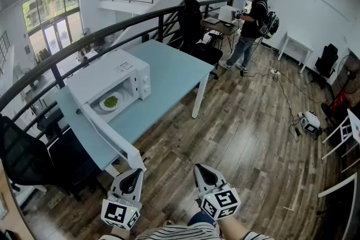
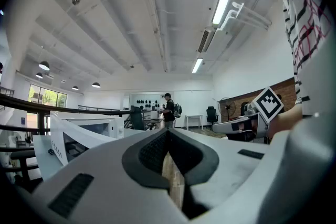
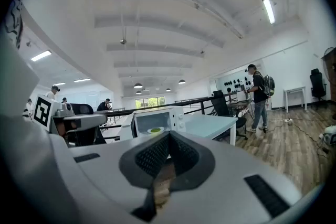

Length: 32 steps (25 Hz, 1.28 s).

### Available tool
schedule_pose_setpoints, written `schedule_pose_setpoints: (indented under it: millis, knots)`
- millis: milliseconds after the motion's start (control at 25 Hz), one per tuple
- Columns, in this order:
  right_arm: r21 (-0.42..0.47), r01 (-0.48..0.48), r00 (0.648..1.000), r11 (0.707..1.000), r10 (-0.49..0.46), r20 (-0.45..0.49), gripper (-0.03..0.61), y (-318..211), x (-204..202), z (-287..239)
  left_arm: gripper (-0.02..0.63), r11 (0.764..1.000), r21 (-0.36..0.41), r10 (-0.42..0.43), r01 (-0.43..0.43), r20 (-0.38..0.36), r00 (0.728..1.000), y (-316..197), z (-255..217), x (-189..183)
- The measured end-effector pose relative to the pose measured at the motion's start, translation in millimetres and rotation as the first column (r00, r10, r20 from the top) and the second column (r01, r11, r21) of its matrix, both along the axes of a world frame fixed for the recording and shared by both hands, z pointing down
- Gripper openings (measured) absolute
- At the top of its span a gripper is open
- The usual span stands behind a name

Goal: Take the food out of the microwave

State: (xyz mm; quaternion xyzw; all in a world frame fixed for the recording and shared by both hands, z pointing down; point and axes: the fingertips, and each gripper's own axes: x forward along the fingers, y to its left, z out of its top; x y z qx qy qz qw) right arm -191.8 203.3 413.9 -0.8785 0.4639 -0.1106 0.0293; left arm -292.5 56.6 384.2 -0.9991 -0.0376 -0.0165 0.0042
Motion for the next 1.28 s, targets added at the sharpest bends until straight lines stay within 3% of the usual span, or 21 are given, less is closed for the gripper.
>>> schedule_pose_setpoints:
  millis: [400,800,880,920,1000,1120,1280]
  knots:
    - [0.004,0.024,0.999,1.000,-0.024,-0.035,0.026,-4,37,-2,0.021,0.999,0.042,-0.016,0.017,-0.015,1.000,3,-5,35]
    - [0.091,0.193,0.981,0.977,-0.192,-0.020,0.036,-2,114,-8,0.023,0.995,0.021,-0.101,0.101,-0.006,0.995,30,-6,106]
    - [0.108,0.231,0.973,0.967,-0.231,-0.013,0.145,0,133,-9,0.023,0.992,0.013,-0.124,0.124,-0.006,0.992,38,-4,124]
    - [0.105,0.252,0.968,0.962,-0.253,-0.011,0.160,1,142,-8,0.025,0.991,0.007,-0.136,0.136,-0.005,0.991,42,-2,133]
    - [0.094,0.294,0.956,0.951,-0.295,-0.008,0.161,3,159,-5,0.045,0.987,-0.006,-0.158,0.158,0.002,0.987,50,3,150]
    - [0.093,0.336,0.941,0.937,-0.337,0.000,0.170,10,183,0,0.133,0.981,-0.026,-0.193,0.193,0.015,0.981,62,11,173]
    - [0.087,0.400,0.916,0.913,-0.402,0.009,0.180,16,207,6,0.135,0.965,-0.038,-0.260,0.261,0.024,0.965,74,19,194]
